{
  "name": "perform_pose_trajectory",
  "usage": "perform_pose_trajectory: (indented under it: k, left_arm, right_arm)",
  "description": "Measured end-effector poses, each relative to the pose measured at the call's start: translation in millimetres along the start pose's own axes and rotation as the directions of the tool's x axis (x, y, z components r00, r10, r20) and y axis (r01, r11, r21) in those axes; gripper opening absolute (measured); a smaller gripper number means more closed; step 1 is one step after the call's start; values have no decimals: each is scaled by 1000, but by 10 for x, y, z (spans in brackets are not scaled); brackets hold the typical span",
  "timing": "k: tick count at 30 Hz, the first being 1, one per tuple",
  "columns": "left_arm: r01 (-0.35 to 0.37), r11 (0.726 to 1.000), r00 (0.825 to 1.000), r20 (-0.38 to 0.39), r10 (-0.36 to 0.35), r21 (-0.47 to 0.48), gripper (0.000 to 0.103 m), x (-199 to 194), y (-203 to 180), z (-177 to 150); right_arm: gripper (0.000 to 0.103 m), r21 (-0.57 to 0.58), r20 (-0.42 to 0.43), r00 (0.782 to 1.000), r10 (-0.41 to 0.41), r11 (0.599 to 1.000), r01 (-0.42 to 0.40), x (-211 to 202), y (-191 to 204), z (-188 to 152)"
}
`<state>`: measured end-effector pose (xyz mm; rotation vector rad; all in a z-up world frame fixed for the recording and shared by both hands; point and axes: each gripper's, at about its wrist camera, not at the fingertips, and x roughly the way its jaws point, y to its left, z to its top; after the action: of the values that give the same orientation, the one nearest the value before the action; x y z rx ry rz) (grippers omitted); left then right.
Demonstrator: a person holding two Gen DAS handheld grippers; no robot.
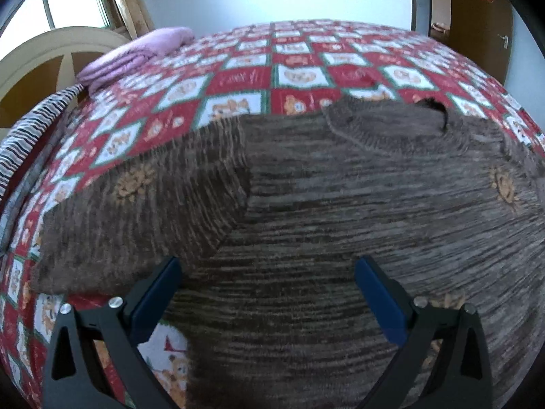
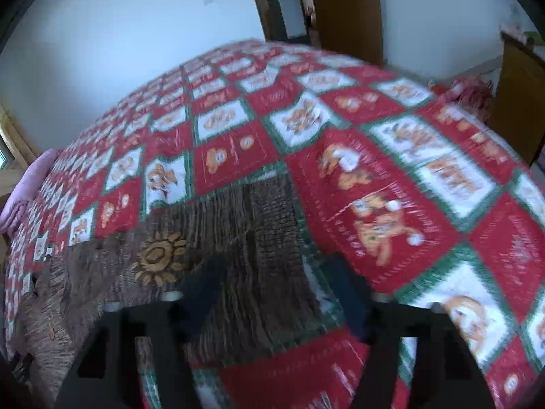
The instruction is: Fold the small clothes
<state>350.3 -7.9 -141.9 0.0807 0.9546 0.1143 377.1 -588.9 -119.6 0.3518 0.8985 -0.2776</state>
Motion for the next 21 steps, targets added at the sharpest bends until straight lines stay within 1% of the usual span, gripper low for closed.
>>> perform_pose_trajectory:
  k: [2,3,4,7,8,11,13,14,16,18,21]
  left_arm:
    - [17,1000,1000,-8,-17,-13,103,36,3,-6]
    - [22,1000,1000,-14,-22,-13,103,50,3,-8]
    - [27,1000,999,-18,-27,-15,103,60,4,-3]
    - [40,999,999,-22,-41,-30,103,64,21,-22]
    - [39,999,999,-23,-40,-28,103,63,14,-19]
    - [48,998,999,-22,-49,-27,103,59,22,0]
    - [60,998,998,-13,-60,-18,103,33,42,13]
    - [54,998,999,-1,-54,-20,103,9,60,17]
    - [58,997,997,52,-55,-49,103,-85,136,14]
    - [104,990,988,125,-92,-98,103,-218,250,5]
    - [146,979,969,219,-113,-141,103,-378,403,11]
  right_arm:
    - [49,-59,7,1000,-18,998,18,17,80,-41]
    - [38,-88,7,1000,-22,996,22,15,116,-63]
    - [22,-96,2,1000,-16,995,16,9,130,-76]
    - [12,-87,-16,999,34,996,-35,-57,116,-84]
    - [11,-86,-15,999,41,995,-42,-90,124,-81]
    - [11,-93,25,998,61,994,-58,-301,200,-36]
    - [11,-110,70,994,79,991,-71,-505,308,27]
    - [11,-122,88,992,87,990,-76,-598,365,49]
    - [11,-153,128,986,107,984,-87,-819,527,111]
    - [11,-187,157,979,128,977,-98,-1014,715,157]
    - [11,-242,185,970,158,964,-111,-1242,1027,188]
